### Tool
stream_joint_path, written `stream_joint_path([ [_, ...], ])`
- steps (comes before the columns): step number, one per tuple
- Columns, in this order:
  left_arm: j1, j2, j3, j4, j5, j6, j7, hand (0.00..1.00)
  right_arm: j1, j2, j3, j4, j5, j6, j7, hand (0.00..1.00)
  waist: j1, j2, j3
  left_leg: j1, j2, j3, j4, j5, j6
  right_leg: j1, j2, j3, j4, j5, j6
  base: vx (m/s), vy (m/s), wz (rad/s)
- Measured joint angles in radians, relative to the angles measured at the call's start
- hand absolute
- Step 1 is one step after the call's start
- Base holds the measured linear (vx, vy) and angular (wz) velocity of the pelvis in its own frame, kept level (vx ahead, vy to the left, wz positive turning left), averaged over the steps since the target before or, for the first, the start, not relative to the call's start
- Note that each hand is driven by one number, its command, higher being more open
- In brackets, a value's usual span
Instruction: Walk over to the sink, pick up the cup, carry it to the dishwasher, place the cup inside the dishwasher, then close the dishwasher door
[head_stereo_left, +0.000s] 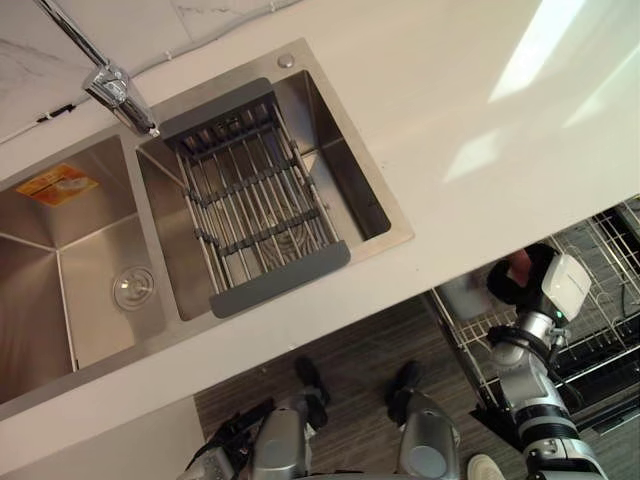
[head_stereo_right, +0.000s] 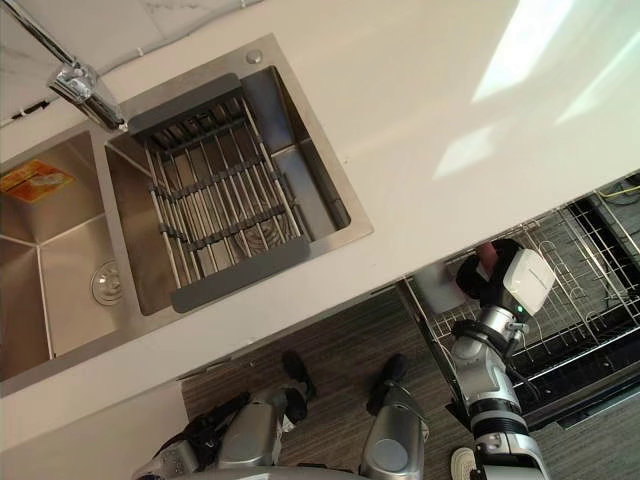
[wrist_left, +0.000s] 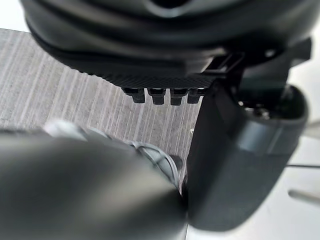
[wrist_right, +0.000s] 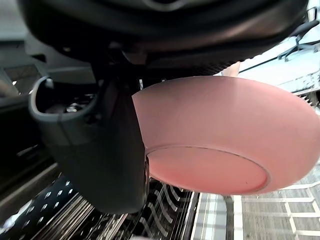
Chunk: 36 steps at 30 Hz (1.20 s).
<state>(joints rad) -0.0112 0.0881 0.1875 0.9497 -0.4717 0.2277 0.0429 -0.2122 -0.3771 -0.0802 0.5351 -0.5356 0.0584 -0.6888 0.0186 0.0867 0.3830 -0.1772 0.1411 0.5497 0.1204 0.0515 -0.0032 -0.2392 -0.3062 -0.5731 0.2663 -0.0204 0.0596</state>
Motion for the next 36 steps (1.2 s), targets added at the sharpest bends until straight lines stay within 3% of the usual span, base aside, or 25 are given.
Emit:
stream_joint_path([
  [5,-0.043,-0.012,-0.002,-0.002,0.001,0.006,-0.005,1.0,-0.015,0.003,0.046,0.061,0.008,0.062,0.048,0.0,0.003,-0.011,0.021,-0.013,-0.007,-0.037,0.004,0.011,-0.009,-0.016,-0.012,0.003,0.016,-0.017,-0.003,0.0,0.0,0.01],
  [11,-0.051,-0.01,-0.001,-0.001,0.001,0.005,-0.006,1.0,-0.024,0.005,0.026,0.082,0.083,0.133,-0.027,0.0,0.006,-0.019,0.031,-0.026,-0.013,-0.047,0.003,0.027,-0.012,-0.03,-0.021,0.004,0.022,-0.017,-0.004,-0.01,0.008,0.02],
  [15,-0.054,-0.004,0.002,-0.003,0.001,0.008,-0.007,1.0,-0.019,0.003,-0.065,0.083,0.145,0.163,-0.053,0.0,0.008,-0.028,0.036,-0.031,-0.015,-0.045,0.002,0.027,-0.012,-0.042,-0.021,0.017,0.022,-0.014,-0.005,-0.02,0.029,-0.03],
  [16,-0.055,-0.002,0.002,-0.004,0.001,0.009,-0.007,1.0,-0.009,0.003,-0.091,0.083,0.164,0.167,-0.06,1.0,0.008,-0.032,0.039,-0.03,-0.015,-0.044,0.003,0.027,-0.012,-0.042,-0.021,0.018,0.021,-0.013,-0.005,-0.01,0.026,-0.07],
  [24,-0.058,0.008,0.003,-0.008,0.003,0.011,-0.011,1.0,0.054,0.022,-0.205,0.078,0.27,0.145,-0.121,1.0,0.006,-0.043,0.045,-0.017,0.005,-0.031,-0.003,0.018,-0.017,-0.042,0.011,0.041,-0.003,0.003,-0.014,0.0,0.008,-0.12],
  [26,-0.057,0.009,0.004,-0.008,0.004,0.01,-0.011,1.0,0.071,0.045,-0.221,0.069,0.279,0.118,-0.121,1.0,0.004,-0.043,0.045,-0.01,0.01,-0.028,-0.008,0.011,-0.017,-0.042,0.018,0.045,-0.002,0.003,-0.015,-0.01,0.009,-0.13],
  [30,-0.056,0.01,0.004,-0.005,0.005,0.008,-0.01,1.0,0.123,0.116,-0.226,0.019,0.338,0.004,-0.103,1.0,0.002,-0.044,0.046,0.009,0.014,-0.016,-0.012,0.003,-0.015,-0.039,0.024,0.059,0.006,0.003,-0.015,0.0,0.016,-0.11],
  [31,-0.056,0.008,0.004,-0.005,0.021,0.006,-0.01,1.0,0.144,0.143,-0.223,-0.003,0.392,-0.062,-0.058,1.0,0.0,-0.044,0.046,0.016,0.015,-0.014,-0.011,-0.003,-0.016,-0.037,0.024,0.062,0.013,0.003,-0.015,0.0,0.014,-0.06],
  [36,-0.056,0.005,0.004,-0.006,0.057,0.002,-0.011,1.0,0.189,0.183,-0.19,-0.077,0.552,-0.174,0.158,1.0,-0.006,-0.044,0.046,0.041,0.02,-0.013,-0.011,-0.01,-0.016,-0.018,0.025,0.063,0.032,-0.011,-0.018,0.0,0.003,-0.01],
])
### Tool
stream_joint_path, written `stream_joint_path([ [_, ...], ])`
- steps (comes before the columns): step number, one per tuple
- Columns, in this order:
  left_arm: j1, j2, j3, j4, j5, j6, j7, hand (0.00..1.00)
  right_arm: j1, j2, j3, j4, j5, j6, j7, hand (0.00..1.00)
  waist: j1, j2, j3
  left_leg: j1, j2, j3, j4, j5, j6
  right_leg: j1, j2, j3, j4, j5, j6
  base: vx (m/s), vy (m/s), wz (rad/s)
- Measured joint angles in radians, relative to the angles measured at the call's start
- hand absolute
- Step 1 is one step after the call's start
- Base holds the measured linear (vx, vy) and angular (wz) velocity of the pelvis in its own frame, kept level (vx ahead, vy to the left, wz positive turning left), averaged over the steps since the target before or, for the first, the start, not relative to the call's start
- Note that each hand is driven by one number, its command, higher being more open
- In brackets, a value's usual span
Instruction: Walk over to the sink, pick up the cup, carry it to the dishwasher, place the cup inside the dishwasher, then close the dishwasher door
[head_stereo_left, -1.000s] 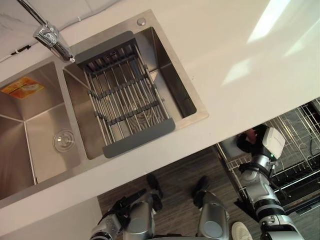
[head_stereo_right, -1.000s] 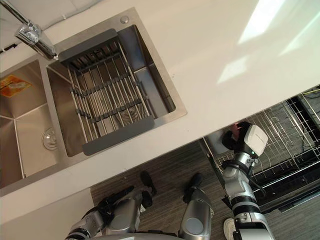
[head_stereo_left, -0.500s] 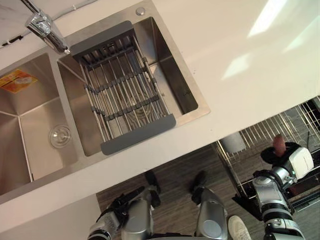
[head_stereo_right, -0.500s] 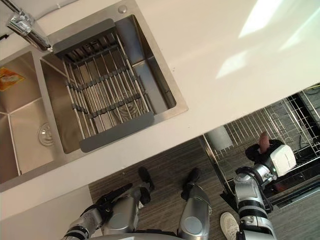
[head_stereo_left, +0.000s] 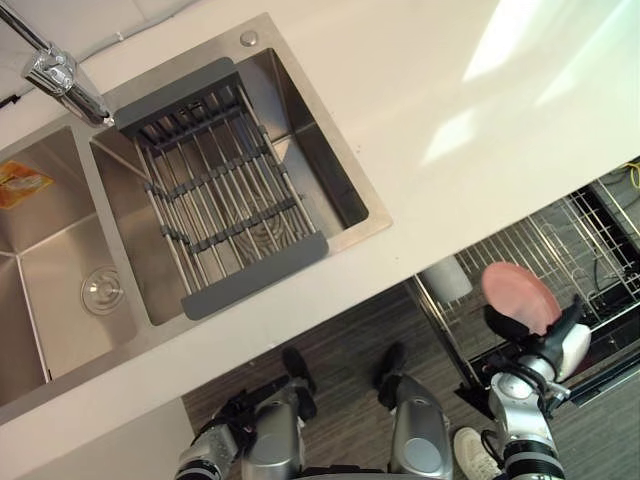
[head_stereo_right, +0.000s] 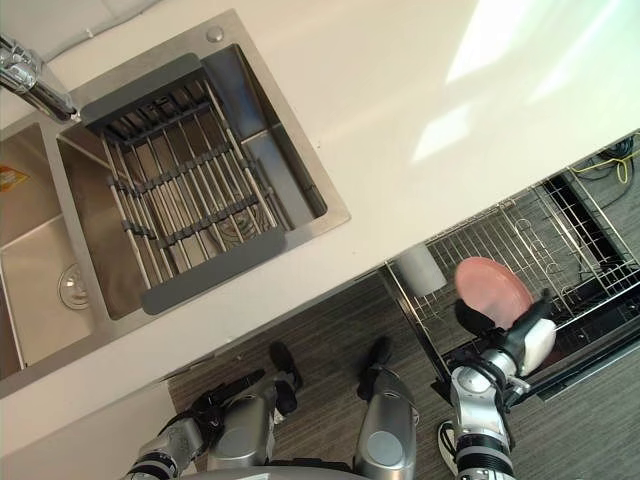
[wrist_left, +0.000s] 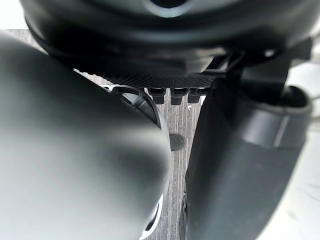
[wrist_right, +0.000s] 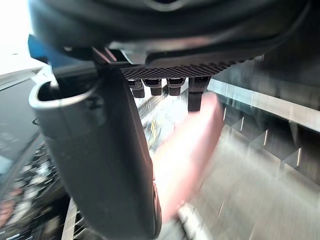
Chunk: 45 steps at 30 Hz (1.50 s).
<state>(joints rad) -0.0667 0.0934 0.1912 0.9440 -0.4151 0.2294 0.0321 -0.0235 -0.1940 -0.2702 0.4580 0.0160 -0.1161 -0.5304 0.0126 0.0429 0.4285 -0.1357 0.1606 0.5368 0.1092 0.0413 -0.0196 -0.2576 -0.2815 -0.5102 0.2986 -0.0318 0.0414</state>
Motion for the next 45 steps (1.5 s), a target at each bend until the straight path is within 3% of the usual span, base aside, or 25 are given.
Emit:
stream_joint_path([
  [2,0.0,-0.003,0.0,0.0,0.015,-0.011,-0.001,1.0,0.005,0.008,0.005,-0.02,0.049,-0.036,0.075,1.0,0.0,0.0,0.0,0.014,0.003,0.0,0.0,-0.004,-0.002,0.013,0.001,-0.001,0.007,-0.01,0.0,0.0,0.0,0.0],
  [7,0.0,-0.009,0.008,0.007,0.024,-0.018,0.008,1.0,0.035,0.013,-0.004,-0.119,0.106,-0.086,0.089,1.0,-0.002,0.0,-0.002,0.041,0.008,-0.002,0.001,-0.01,-0.009,0.041,0.004,-0.007,0.016,-0.024,0.006,0.02,-0.001,0.01],
  [14,0.001,-0.026,0.052,0.013,0.058,0.01,0.09,1.0,0.05,0.063,-0.147,-0.357,0.231,-0.189,-0.053,1.0,-0.016,-0.007,-0.015,0.083,0.042,0.011,0.046,-0.046,-0.026,0.098,0.034,0.001,-0.005,-0.035,0.008,0.03,-0.006,-0.08],
  [16,0.007,-0.023,0.061,0.028,0.06,0.021,0.112,1.0,0.062,0.083,-0.186,-0.405,0.256,-0.228,-0.11,1.0,-0.021,-0.02,-0.049,0.097,0.054,0.034,0.052,-0.055,-0.03,0.102,0.049,0.018,-0.012,-0.037,0.006,0.02,-0.02,-0.29],
  [19,0.017,-0.023,0.096,0.042,0.048,0.038,0.123,1.0,0.078,0.105,-0.298,-0.421,0.456,-0.322,-0.135,1.0,-0.03,-0.03,-0.071,0.132,0.075,0.052,0.068,-0.069,-0.04,0.137,0.071,0.031,-0.029,-0.04,0.005,0.04,-0.03,-0.21],
  [22,0.041,-0.029,0.135,0.044,0.041,0.047,0.123,1.0,0.094,0.127,-0.48,-0.389,0.79,-0.415,-0.057,1.0,-0.036,-0.029,-0.102,0.156,0.089,0.061,0.079,-0.08,-0.045,0.164,0.082,0.032,-0.038,-0.049,0.005,0.01,-0.018,-0.07],
  [25,0.071,-0.031,0.142,0.046,0.03,0.047,0.128,1.0,0.127,0.154,-0.513,-0.342,0.851,-0.423,0.0,1.0,-0.055,-0.028,-0.134,0.172,0.095,0.085,0.078,-0.081,-0.045,0.173,0.088,0.037,-0.038,-0.056,0.004,0.01,-0.017,-0.11],
  [28,0.076,-0.037,0.157,0.06,0.031,0.046,0.138,1.0,0.158,0.204,-0.498,-0.27,0.939,-0.397,0.127,1.0,-0.059,-0.022,-0.156,0.188,0.097,0.1,0.07,-0.081,-0.044,0.18,0.092,0.039,-0.038,-0.065,0.007,-0.04,-0.018,-0.07],
  [32,0.093,-0.051,0.155,0.073,0.031,0.029,0.132,1.0,0.165,0.248,-0.31,-0.118,1.024,-0.325,0.285,1.0,-0.056,-0.005,-0.186,0.194,0.086,0.095,0.042,-0.082,-0.042,0.185,0.085,0.027,-0.038,-0.065,0.009,-0.05,0.011,0.09],
  [34,0.106,-0.059,0.155,0.074,0.03,0.016,0.13,1.0,0.175,0.274,-0.3,-0.124,1.015,-0.358,0.324,1.0,-0.056,0.001,-0.2,0.193,0.076,0.09,0.029,-0.077,-0.041,0.186,0.077,0.02,-0.039,-0.064,0.012,-0.02,0.024,0.13],
  [41,0.117,-0.063,0.153,0.075,0.023,0.003,0.097,1.0,0.222,0.172,-0.186,-0.015,1.023,-0.322,0.429,1.0,-0.055,0.004,-0.207,0.179,0.033,0.022,-0.016,-0.031,-0.036,0.205,0.036,-0.048,-0.026,-0.066,0.023,-0.01,0.021,0.32],
  [45,0.129,-0.078,0.154,0.075,0.023,-0.002,0.071,1.0,0.199,0.125,-0.098,0.067,1.033,-0.263,0.453,1.0,-0.04,0.034,-0.227,0.165,0.011,-0.025,-0.016,-0.019,-0.028,0.211,0.001,-0.092,0.021,-0.099,0.033,-0.06,0.007,0.36],
])
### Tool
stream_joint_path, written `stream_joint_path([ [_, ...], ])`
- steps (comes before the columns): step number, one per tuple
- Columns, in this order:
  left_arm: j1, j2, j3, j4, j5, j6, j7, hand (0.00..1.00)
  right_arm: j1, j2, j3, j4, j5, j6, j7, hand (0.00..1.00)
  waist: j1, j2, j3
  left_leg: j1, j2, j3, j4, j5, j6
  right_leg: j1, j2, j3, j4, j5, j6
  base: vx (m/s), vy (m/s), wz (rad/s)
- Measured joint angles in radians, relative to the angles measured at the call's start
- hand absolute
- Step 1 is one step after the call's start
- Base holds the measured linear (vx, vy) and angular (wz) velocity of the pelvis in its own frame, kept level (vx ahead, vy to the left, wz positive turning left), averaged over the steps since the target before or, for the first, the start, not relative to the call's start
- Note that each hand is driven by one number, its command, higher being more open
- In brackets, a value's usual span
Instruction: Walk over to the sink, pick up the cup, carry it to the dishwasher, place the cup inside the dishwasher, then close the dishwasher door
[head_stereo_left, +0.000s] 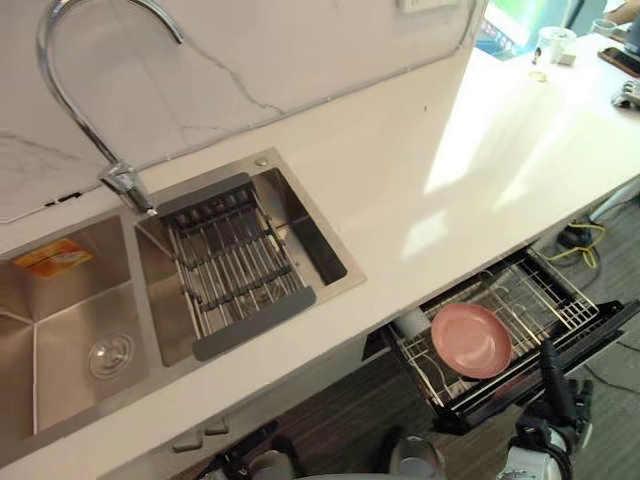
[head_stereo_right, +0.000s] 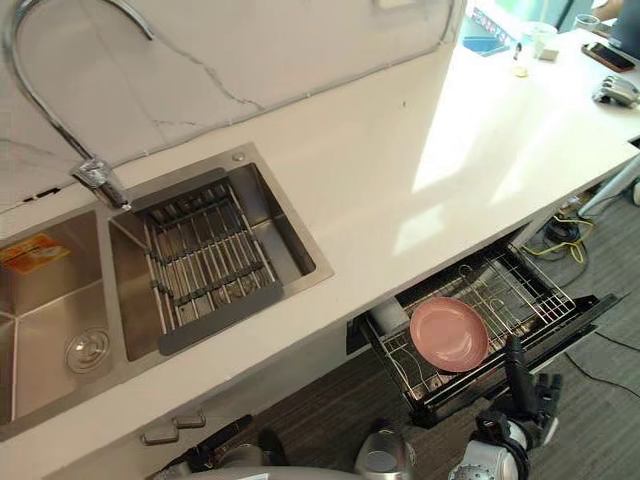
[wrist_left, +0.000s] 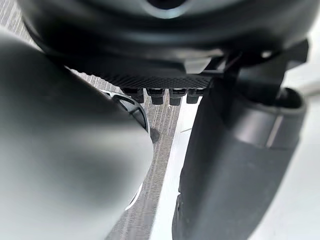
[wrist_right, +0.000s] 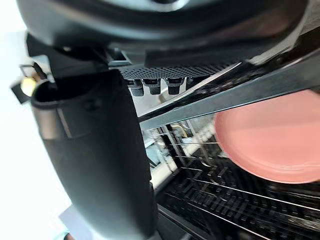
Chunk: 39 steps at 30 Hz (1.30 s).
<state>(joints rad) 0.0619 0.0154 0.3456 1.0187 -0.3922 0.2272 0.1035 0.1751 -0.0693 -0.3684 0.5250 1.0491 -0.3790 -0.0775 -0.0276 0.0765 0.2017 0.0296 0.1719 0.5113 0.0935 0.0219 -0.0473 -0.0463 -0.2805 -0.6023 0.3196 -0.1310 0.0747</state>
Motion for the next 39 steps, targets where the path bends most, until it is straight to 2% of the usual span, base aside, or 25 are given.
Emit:
stream_joint_path([
  [4,0.023,-0.018,0.002,-0.008,0.002,-0.018,-0.019,1.0,-0.024,-0.023,0.023,0.021,0.005,0.003,0.02,1.0,0.015,0.026,-0.022,-0.003,-0.021,-0.039,0.002,0.025,0.005,0.025,-0.042,-0.052,0.05,-0.032,0.002,-0.06,0.011,0.45],
  [6,0.033,-0.019,0.008,-0.014,0.001,-0.025,-0.023,1.0,-0.047,-0.024,0.027,0.037,0.005,0.005,0.02,1.0,0.02,0.028,-0.029,-0.013,-0.026,-0.043,0.002,0.046,0.013,0.036,-0.052,-0.08,0.056,-0.038,-0.001,-0.08,0.008,0.53],
  [11,0.041,-0.024,0.021,-0.038,0.037,-0.038,-0.042,1.0,-0.134,-0.05,0.07,0.096,0.004,0.037,0.021,1.0,0.057,0.027,-0.031,-0.041,-0.03,-0.079,0.001,0.091,0.015,0.053,-0.057,-0.13,0.052,-0.04,-0.005,-0.13,0.016,0.3],
  [12,0.041,-0.023,0.021,-0.037,0.045,-0.039,-0.043,1.0,-0.147,-0.052,0.07,0.098,0.004,0.045,0.021,1.0,0.062,0.026,-0.03,-0.043,-0.029,-0.086,0.001,0.092,0.015,0.053,-0.054,-0.131,0.046,-0.04,-0.004,-0.09,0.028,-0.07],
  [14,0.049,-0.02,0.02,-0.027,0.08,-0.041,-0.046,1.0,-0.196,-0.058,0.07,0.12,0.006,0.068,0.02,1.0,0.074,0.05,-0.045,-0.056,-0.016,-0.092,0.004,0.093,0.012,0.056,-0.026,-0.128,0.012,-0.02,-0.003,-0.07,0.018,-0.14],
  [15,0.058,-0.019,0.018,-0.02,0.102,-0.044,-0.051,1.0,-0.233,-0.056,0.071,0.131,0.008,0.073,0.015,1.0,0.083,0.046,-0.042,-0.059,-0.014,-0.09,0.003,0.057,0.02,0.028,-0.038,-0.103,0.063,-0.023,-0.004,-0.09,0.036,-0.12],
  [16,0.063,-0.011,0.022,-0.006,0.109,-0.048,-0.059,1.0,-0.251,-0.054,0.071,0.134,0.009,0.075,0.004,1.0,0.095,0.04,-0.04,-0.065,-0.017,-0.09,0.014,0.054,0.015,0.016,-0.05,-0.095,0.074,-0.026,-0.021,-0.09,0.026,-0.1],
  [18,0.077,-0.022,0.049,0.001,0.098,-0.05,-0.067,1.0,-0.279,-0.065,0.071,0.133,0.011,0.086,-0.003,1.0,0.099,0.064,-0.04,-0.074,-0.004,-0.092,0.004,0.054,0.015,0.017,-0.023,-0.096,0.047,-0.008,-0.021,-0.06,0.005,-0.02],
  [22,0.08,-0.024,0.059,0.003,0.099,-0.05,-0.084,1.0,-0.262,-0.04,0.143,0.1,0.018,0.085,-0.003,1.0,0.097,0.072,-0.041,-0.051,0.013,-0.091,-0.024,0.082,-0.011,0.014,0.009,-0.087,0.047,-0.022,-0.04,-0.01,-0.051,-0.16],
  [25,0.082,-0.03,0.06,0.005,0.093,-0.063,-0.093,1.0,-0.204,-0.06,0.243,0.07,0.008,0.096,0.006,1.0,0.097,0.073,-0.041,-0.052,0.031,-0.101,-0.023,0.104,-0.02,0.014,0.028,-0.093,0.047,-0.045,-0.062,0.01,-0.079,0.01],
  [28,0.083,-0.031,0.057,0.017,0.068,-0.082,-0.102,1.0,-0.161,-0.093,0.285,0.071,-0.032,0.098,0.028,1.0,0.094,0.069,-0.041,-0.057,0.035,-0.114,-0.021,0.107,-0.02,0.014,0.035,-0.101,0.04,-0.049,-0.063,0.03,-0.043,0.09],
  [30,0.092,-0.034,0.045,0.027,0.032,-0.109,-0.111,1.0,-0.111,-0.135,0.337,0.12,-0.092,0.14,0.081,1.0,0.094,0.064,-0.047,-0.063,0.032,-0.118,-0.022,0.107,-0.02,0.017,0.037,-0.11,0.025,-0.047,-0.06,0.05,0.004,0.12],
  [33,0.103,-0.033,0.015,0.045,-0.029,-0.174,-0.139,1.0,-0.057,-0.107,0.335,0.277,-0.172,0.205,0.134,1.0,0.094,0.063,-0.052,-0.075,0.02,-0.119,-0.026,0.107,-0.02,0.019,0.036,-0.113,-0.001,-0.038,-0.045,0.06,0.026,0.11],
  [35,0.112,-0.034,0.002,0.046,-0.069,-0.188,-0.159,1.0,-0.029,-0.09,0.322,0.348,-0.234,0.236,0.147,1.0,0.097,0.06,-0.051,-0.074,0.009,-0.115,-0.042,0.107,-0.02,0.02,0.035,-0.109,-0.02,-0.026,-0.034,0.09,0.045,0.02],
  [37,0.115,-0.027,0.0,0.054,-0.105,-0.188,-0.19,1.0,-0.023,-0.094,0.283,0.391,-0.268,0.229,0.167,1.0,0.086,0.051,-0.047,-0.069,-0.003,-0.115,-0.058,0.107,-0.019,0.032,0.037,-0.112,-0.053,-0.004,-0.018,0.12,0.075,0.03],
  [39,0.115,-0.011,-0.001,0.054,-0.12,-0.177,-0.222,1.0,-0.016,-0.084,0.251,0.432,-0.307,0.221,0.186,1.0,0.085,0.027,-0.043,-0.059,-0.011,-0.108,-0.065,0.106,-0.019,0.047,0.043,-0.11,-0.092,0.022,-0.004,0.08,0.062,-0.05],
])
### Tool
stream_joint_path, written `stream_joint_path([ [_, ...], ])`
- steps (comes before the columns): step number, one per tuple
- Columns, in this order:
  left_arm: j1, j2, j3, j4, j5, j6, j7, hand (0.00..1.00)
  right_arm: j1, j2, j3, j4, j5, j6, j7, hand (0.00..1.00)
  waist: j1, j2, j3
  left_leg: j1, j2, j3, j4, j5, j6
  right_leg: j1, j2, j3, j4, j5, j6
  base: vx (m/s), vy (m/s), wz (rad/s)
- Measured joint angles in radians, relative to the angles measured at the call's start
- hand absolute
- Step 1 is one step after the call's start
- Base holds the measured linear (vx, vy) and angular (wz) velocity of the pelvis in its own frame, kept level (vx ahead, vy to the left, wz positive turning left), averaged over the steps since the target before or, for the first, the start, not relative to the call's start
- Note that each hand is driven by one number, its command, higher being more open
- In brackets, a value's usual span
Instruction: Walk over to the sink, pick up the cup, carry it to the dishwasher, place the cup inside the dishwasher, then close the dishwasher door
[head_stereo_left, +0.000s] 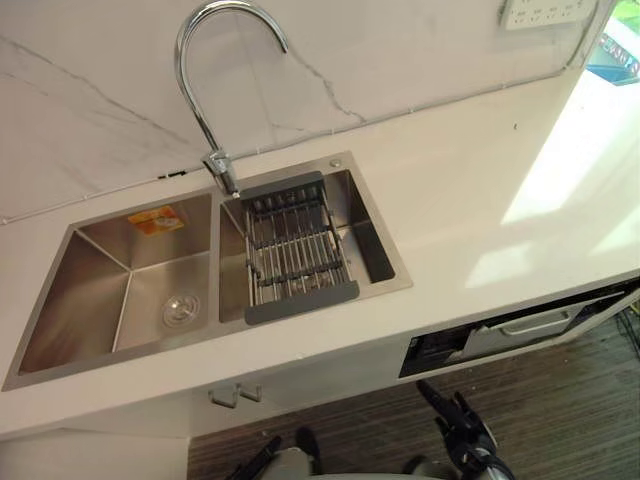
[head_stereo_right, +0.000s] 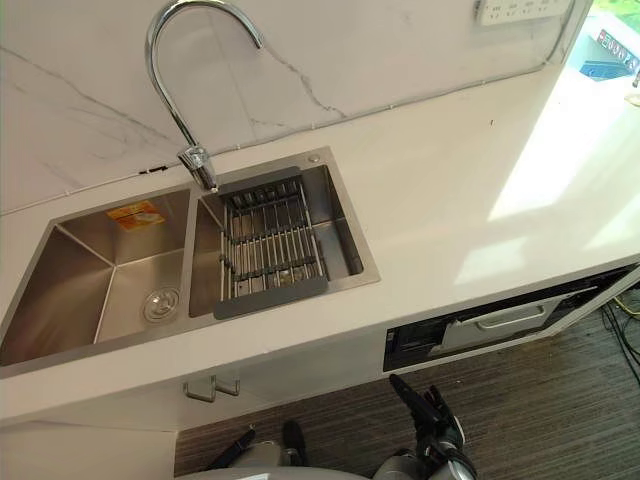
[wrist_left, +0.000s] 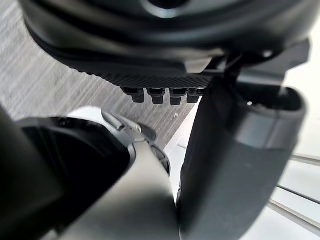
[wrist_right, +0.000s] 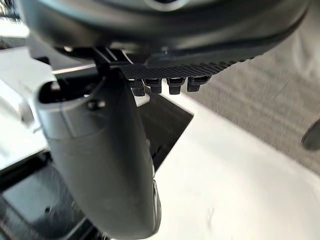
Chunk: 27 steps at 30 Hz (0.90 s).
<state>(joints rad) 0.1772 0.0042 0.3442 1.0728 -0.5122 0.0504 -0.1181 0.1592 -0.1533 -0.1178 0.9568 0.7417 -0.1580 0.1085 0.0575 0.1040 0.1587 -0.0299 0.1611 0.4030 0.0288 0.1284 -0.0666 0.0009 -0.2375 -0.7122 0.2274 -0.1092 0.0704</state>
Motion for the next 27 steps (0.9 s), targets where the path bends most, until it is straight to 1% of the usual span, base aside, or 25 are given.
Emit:
stream_joint_path([
  [1,-0.001,0.012,-0.002,0.0,-0.002,0.013,-0.024,1.0,0.004,0.006,-0.004,0.015,-0.026,0.0,0.006,1.0,0.0,-0.014,-0.001,0.004,0.0,0.011,-0.008,0.0,0.0,0.005,0.009,0.007,-0.028,0.016,0.002,0.06,0.046,-0.18],
  [2,-0.002,0.018,-0.004,0.0,-0.008,0.02,-0.038,1.0,0.004,0.009,-0.004,0.021,-0.04,0.001,0.006,1.0,-0.001,-0.021,0.0,0.006,0.0,0.017,-0.013,0.0,0.0,0.007,0.014,0.011,-0.041,0.023,0.003,0.06,0.038,-0.21],
  [3,-0.006,0.03,-0.013,-0.001,-0.031,0.043,-0.073,1.0,0.005,0.019,-0.01,0.032,-0.056,0.003,0.004,1.0,-0.002,-0.032,0.005,0.014,-0.001,0.02,-0.023,-0.002,-0.002,0.016,0.024,0.014,-0.065,0.037,0.005,0.04,0.038,-0.19],
  [4,-0.006,0.05,-0.039,0.001,-0.037,0.058,-0.083,1.0,0.005,0.03,-0.028,0.047,-0.072,0.007,0.001,1.0,-0.003,-0.041,0.001,0.019,-0.001,0.023,-0.031,-0.008,-0.003,0.017,0.031,0.018,-0.083,0.047,0.006,0.04,0.04,-0.15],
  [5,-0.007,0.058,-0.042,0.001,-0.039,0.068,-0.087,1.0,0.003,0.032,-0.038,0.055,-0.076,0.011,-0.001,1.0,-0.003,-0.046,0.001,0.021,-0.002,0.024,-0.035,-0.01,-0.003,0.019,0.032,0.019,-0.088,0.05,0.008,0.03,0.055,-0.1],
  [9,-0.009,0.088,-0.086,0.002,-0.048,0.102,-0.091,1.0,-0.012,0.046,-0.102,0.098,-0.106,0.061,-0.036,1.0,0.0,-0.074,-0.003,0.044,-0.016,0.024,-0.046,-0.031,0.002,0.041,0.026,0.02,-0.103,0.063,0.019,0.03,0.072,0.0],
  [10,-0.01,0.098,-0.1,0.001,-0.051,0.111,-0.091,1.0,-0.014,0.05,-0.116,0.099,-0.119,0.081,-0.041,1.0,0.002,-0.082,-0.005,0.049,-0.024,0.022,-0.052,-0.034,0.005,0.042,0.017,0.018,-0.096,0.064,0.021,0.04,0.097,0.09],
  [12,-0.014,0.107,-0.11,0.002,-0.057,0.128,-0.091,1.0,-0.027,0.05,-0.135,0.099,-0.138,0.102,-0.041,1.0,0.002,-0.089,-0.004,0.057,-0.042,0.015,-0.062,-0.038,0.013,0.041,-0.009,0.013,-0.065,0.054,0.031,0.04,0.097,0.16],
  [14,-0.02,0.12,-0.119,0.003,-0.059,0.162,-0.091,1.0,-0.036,0.049,-0.154,0.097,-0.184,0.136,-0.054,1.0,0.002,-0.105,-0.009,0.066,-0.079,-0.009,-0.071,-0.053,0.031,0.04,-0.066,-0.004,0.008,0.024,0.052,0.05,0.123,0.34],
  [15,-0.02,0.123,-0.12,0.004,-0.061,0.171,-0.091,1.0,-0.038,0.048,-0.154,0.097,-0.195,0.148,-0.06,1.0,0.003,-0.11,-0.013,0.07,-0.09,-0.015,-0.078,-0.055,0.036,0.041,-0.082,-0.008,0.028,0.017,0.058,0.05,0.113,0.41],
  [16,-0.02,0.13,-0.127,0.005,-0.069,0.188,-0.091,1.0,-0.044,0.045,-0.155,0.097,-0.199,0.172,-0.078,1.0,0.003,-0.118,-0.015,0.08,-0.112,-0.044,-0.099,-0.063,0.049,0.044,-0.11,-0.011,0.071,0.011,0.064,0.05,0.082,0.33],
  [17,-0.021,0.132,-0.131,0.006,-0.07,0.194,-0.091,1.0,-0.046,0.042,-0.156,0.098,-0.199,0.18,-0.086,1.0,0.003,-0.12,-0.015,0.088,-0.123,-0.055,-0.108,-0.064,0.051,0.043,-0.125,-0.008,0.096,0.012,0.062,0.07,0.124,0.44],
  [18,-0.021,0.135,-0.136,0.007,-0.068,0.204,-0.092,1.0,-0.053,0.037,-0.157,0.095,-0.203,0.193,-0.101,1.0,0.001,-0.121,-0.014,0.104,-0.136,-0.084,-0.119,-0.064,0.056,0.03,-0.155,0.019,0.17,0.022,0.046,0.09,0.147,0.45],
  [19,-0.021,0.139,-0.137,0.009,-0.066,0.207,-0.097,1.0,-0.062,0.036,-0.16,0.094,-0.214,0.197,-0.111,1.0,0.0,-0.123,-0.014,0.113,-0.141,-0.102,-0.118,-0.068,0.064,0.012,-0.172,0.059,0.237,0.037,0.022,0.12,0.182,0.6],
  [20,-0.021,0.148,-0.14,0.011,-0.062,0.21,-0.105,1.0,-0.077,0.039,-0.161,0.094,-0.23,0.2,-0.115,1.0,-0.001,-0.121,-0.013,0.128,-0.144,-0.13,-0.115,-0.074,0.075,-0.009,-0.183,0.13,0.316,0.066,-0.021,0.14,0.124,0.66],
  [21,-0.021,0.159,-0.152,0.011,-0.058,0.21,-0.11,1.0,-0.084,0.039,-0.161,0.094,-0.241,0.201,-0.115,1.0,-0.009,-0.115,-0.007,0.14,-0.139,-0.159,-0.115,-0.074,0.087,-0.029,-0.187,0.183,0.368,0.07,-0.03,0.17,0.044,0.91],
  [22,-0.023,0.172,-0.157,0.01,-0.057,0.213,-0.113,1.0,-0.101,0.05,-0.161,0.093,-0.271,0.207,-0.114,1.0,-0.021,-0.123,-0.005,0.144,-0.132,-0.204,-0.11,-0.076,0.094,-0.033,-0.162,0.234,0.373,0.015,-0.009,0.15,-0.021,0.89],
  [23,-0.028,0.174,-0.158,0.011,-0.056,0.213,-0.113,1.0,-0.11,0.055,-0.16,0.094,-0.282,0.212,-0.113,1.0,-0.025,-0.122,-0.003,0.143,-0.128,-0.224,-0.107,-0.077,0.095,-0.034,-0.142,0.253,0.359,-0.013,0.001,0.13,-0.048,0.99],
  [24,-0.037,0.179,-0.158,0.013,-0.055,0.213,-0.121,1.0,-0.119,0.063,-0.159,0.096,-0.303,0.221,-0.113,1.0,-0.026,-0.12,0.003,0.143,-0.121,-0.257,-0.104,-0.078,0.092,-0.043,-0.101,0.288,0.311,-0.041,0.008,0.11,-0.053,0.87],
  [25,-0.036,0.186,-0.158,0.013,-0.055,0.216,-0.132,1.0,-0.125,0.072,-0.16,0.095,-0.305,0.227,-0.112,1.0,-0.026,-0.121,0.005,0.14,-0.12,-0.277,-0.097,-0.079,0.083,-0.051,-0.063,0.339,0.235,-0.041,0.01,0.1,-0.069,0.76],
  [26,-0.035,0.19,-0.158,0.013,-0.055,0.219,-0.139,1.0,-0.125,0.075,-0.159,0.096,-0.307,0.232,-0.112,1.0,-0.025,-0.127,0.006,0.137,-0.124,-0.282,-0.089,-0.074,0.073,-0.05,-0.048,0.363,0.189,-0.023,0.013,0.1,-0.111,0.58],
  [27,-0.036,0.21,-0.158,0.006,-0.056,0.225,-0.152,1.0,-0.119,0.079,-0.159,0.104,-0.313,0.25,-0.112,1.0,-0.025,-0.16,0.012,0.14,-0.147,-0.298,-0.082,-0.084,0.06,-0.056,-0.038,0.396,0.115,0.08,0.027,0.06,-0.084,0.28],
])
